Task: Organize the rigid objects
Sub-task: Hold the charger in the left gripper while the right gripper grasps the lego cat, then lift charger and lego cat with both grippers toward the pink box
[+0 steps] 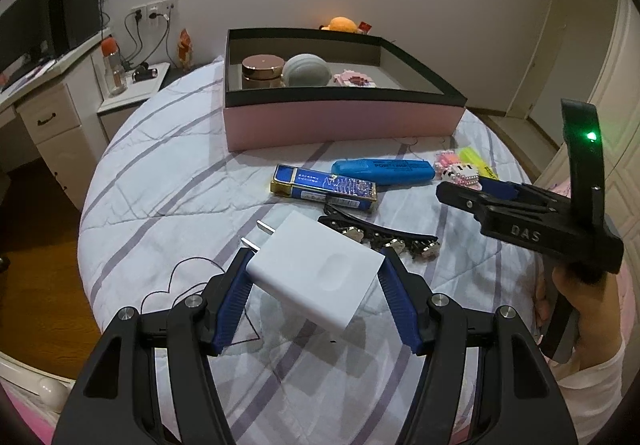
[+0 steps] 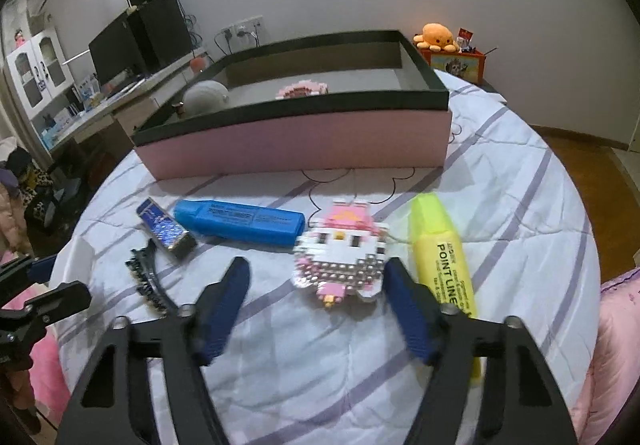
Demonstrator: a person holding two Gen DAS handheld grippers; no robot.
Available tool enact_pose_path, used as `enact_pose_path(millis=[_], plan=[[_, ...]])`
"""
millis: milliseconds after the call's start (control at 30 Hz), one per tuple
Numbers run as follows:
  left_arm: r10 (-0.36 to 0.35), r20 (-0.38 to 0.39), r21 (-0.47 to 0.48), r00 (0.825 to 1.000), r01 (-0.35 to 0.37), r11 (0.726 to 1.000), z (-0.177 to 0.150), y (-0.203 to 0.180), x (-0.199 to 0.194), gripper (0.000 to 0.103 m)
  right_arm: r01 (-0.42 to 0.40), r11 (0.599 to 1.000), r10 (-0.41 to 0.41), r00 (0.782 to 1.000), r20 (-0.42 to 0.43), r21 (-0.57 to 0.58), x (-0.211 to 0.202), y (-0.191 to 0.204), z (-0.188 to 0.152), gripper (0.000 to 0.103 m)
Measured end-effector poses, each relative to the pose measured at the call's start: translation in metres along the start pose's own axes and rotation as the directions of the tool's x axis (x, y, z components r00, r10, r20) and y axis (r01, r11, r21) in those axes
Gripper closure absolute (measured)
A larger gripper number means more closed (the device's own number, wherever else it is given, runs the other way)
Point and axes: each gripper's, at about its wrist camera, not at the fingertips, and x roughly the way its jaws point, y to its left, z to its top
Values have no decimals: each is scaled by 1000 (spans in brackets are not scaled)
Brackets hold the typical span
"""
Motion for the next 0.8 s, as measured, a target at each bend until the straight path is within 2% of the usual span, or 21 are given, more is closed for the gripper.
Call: enact_pose_path(millis=[167,233,433,633,800], plan=[[3,-8,0,1000,-3,1000,1,1,4,39,12,1000,-12,1000,-9,0,6,-1,5,41],[3,-12,-1,1000,-3,1000,2,1,6,39,41,999,-41,999,-15,-15,8,0,5,57],[5,-19,4,1000,-5,1000,1,-1,6,39,26,999,-27,999,-30,-38,2,0,1,57],[12,-23,7,1000,-12,1000,-2,-3,3,39,-9,996,4,998,-59,-86,-15,7,-18,57],[20,-21,1,1000,-20,1000,-4,-5,1,39,0,996,-4,999,-47,-90,-18,10,-27,57]])
